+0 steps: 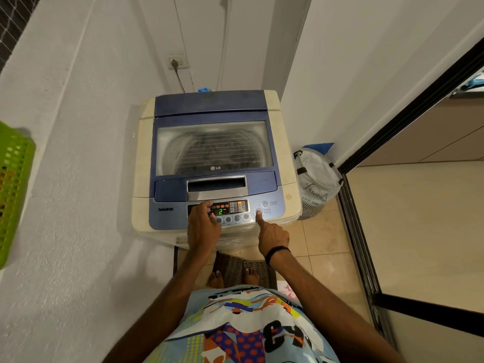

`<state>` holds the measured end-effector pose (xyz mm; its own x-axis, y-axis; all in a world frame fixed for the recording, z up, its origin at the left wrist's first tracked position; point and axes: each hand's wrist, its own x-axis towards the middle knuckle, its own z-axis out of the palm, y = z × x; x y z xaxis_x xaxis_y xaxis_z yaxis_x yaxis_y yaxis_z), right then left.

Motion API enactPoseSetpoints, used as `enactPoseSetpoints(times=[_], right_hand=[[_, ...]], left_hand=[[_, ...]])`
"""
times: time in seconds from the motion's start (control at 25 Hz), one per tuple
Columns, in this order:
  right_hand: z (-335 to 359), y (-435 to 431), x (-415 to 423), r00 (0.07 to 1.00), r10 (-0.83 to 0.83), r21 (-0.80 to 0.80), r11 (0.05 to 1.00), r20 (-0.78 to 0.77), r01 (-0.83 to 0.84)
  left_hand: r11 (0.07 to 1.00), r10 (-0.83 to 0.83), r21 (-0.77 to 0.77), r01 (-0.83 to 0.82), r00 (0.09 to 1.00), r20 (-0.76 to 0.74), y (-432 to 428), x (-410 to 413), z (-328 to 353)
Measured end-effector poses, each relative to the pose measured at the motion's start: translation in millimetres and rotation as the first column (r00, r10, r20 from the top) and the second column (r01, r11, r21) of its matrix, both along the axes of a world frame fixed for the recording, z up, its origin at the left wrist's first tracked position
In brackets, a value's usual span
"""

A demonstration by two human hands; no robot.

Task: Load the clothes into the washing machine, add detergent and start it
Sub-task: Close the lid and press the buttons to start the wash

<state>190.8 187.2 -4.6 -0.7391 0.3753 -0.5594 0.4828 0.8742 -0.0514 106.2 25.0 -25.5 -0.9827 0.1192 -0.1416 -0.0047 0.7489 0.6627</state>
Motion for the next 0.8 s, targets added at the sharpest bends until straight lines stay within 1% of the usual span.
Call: enactPoseSetpoints(times=[0.12, 0.24, 0.4, 0.56, 0.8], right_hand=[[0, 1, -7, 1.0, -0.004, -0.009, 1.0, -0.008, 0.004], [2, 8, -4, 0.999, -0.03, -0.056, 0.998, -0.022, 0.028], [3, 11, 9, 0.987, -0.134, -0.108, 0.986, -0.085, 0.125], [3, 9, 13, 0.965, -0.194, -0.14, 0.975, -0.174, 0.171], [2, 2, 7, 0.954, -0.204, -0.167, 0.971, -0.219, 0.169]], left_hand=[[1.0, -0.008, 0.005, 0.008, 1.0, -0.007, 2, 1, 2], [1.0, -0.019, 0.014, 0.02, 1.0, -0.014, 2, 4, 4], [1.0, 0.01, 0.008, -0.01, 0.999, -0.043, -3, 5, 10], [1.0, 0.026, -0.002, -0.027, 0.997, -0.068, -10, 8, 13], [0.998, 0.068, 0.013, -0.067, 0.994, -0.09, -20, 4, 20]])
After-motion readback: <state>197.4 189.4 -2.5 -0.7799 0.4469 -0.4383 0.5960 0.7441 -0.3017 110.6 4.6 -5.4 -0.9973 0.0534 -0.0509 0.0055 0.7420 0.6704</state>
